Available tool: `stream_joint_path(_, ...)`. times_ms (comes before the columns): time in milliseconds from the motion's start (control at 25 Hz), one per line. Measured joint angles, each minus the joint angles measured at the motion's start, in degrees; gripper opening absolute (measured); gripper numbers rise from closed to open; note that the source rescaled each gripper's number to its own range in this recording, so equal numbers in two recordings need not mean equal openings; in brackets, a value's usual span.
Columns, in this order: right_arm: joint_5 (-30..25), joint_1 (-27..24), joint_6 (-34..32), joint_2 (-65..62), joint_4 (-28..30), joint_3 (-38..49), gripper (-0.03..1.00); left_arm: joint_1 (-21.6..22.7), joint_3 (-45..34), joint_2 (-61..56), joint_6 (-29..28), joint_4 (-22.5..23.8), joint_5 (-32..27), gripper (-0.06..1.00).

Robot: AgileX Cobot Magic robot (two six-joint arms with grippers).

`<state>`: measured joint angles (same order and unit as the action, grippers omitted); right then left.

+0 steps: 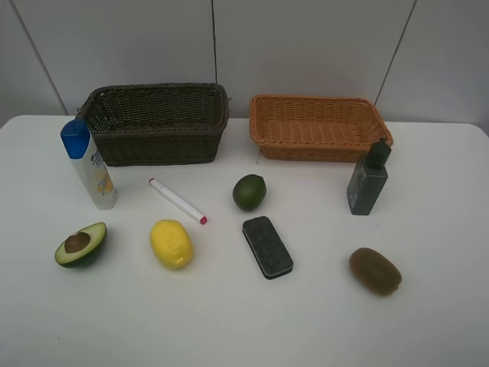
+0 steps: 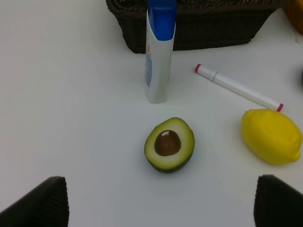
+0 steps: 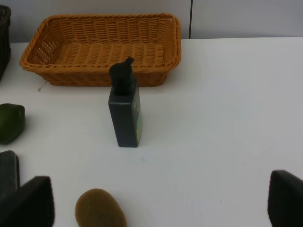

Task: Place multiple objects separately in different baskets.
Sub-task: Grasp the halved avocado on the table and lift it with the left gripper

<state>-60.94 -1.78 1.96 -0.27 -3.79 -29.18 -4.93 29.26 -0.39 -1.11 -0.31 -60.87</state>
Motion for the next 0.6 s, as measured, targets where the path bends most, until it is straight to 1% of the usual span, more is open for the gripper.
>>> stream_joint_path(160,0.0,0.0,0.0,0.0,0.0,0.0,1.0,0.0,0.0,0.85,0.0,0.0,0.05,1.0)
stream_joint_path(280,0.0,0.0,0.0,0.0,0.0,0.0,1.0,0.0,0.0,4.95,0.0,0.0,0.07,1.0)
stream_joint_path(440,0.0,0.0,0.0,0.0,0.0,0.0,1.0,0.0,0.13,15.12,0.69,0.0,0.13,1.0)
stream_joint_path(600,0.01,0.0,0.0,0.0,0.0,0.0,1.0,0.0,2.73,29.44,1.53,0.0,1.28,1.0)
